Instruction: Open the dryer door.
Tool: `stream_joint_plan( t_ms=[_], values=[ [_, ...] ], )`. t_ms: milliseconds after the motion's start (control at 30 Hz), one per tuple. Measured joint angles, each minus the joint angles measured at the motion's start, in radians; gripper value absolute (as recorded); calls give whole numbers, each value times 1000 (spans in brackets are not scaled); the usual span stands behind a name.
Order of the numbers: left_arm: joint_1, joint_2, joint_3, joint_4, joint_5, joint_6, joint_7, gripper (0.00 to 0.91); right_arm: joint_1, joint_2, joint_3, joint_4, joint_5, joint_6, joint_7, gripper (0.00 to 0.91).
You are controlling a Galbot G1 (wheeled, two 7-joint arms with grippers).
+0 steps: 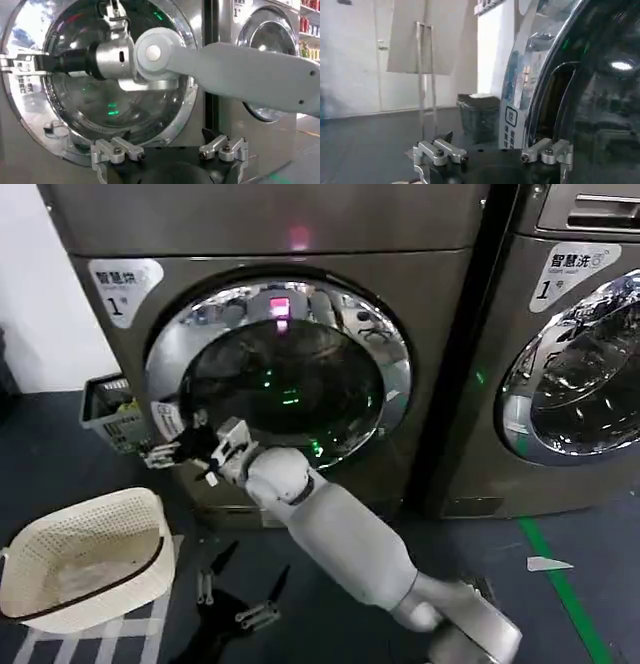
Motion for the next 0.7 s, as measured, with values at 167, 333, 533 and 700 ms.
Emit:
stream_joint_plan(
  t_ms=[167, 333, 533, 700],
  values=[
    [7, 1, -14, 0, 0, 1, 0, 907, -9, -19, -7, 32, 20, -7, -27, 907],
    [13, 0, -26, -4, 0, 5, 4, 907, -22, -48, -16, 75, 32, -16, -42, 907],
    [23, 4, -55, -15, -17, 32, 33, 907, -41, -79, -17, 131, 42, -22, -90, 907],
    [29, 8, -78, -12, -17, 35, 40, 907, -48, -106, -5, 168, 45, -22, -126, 907]
  ],
)
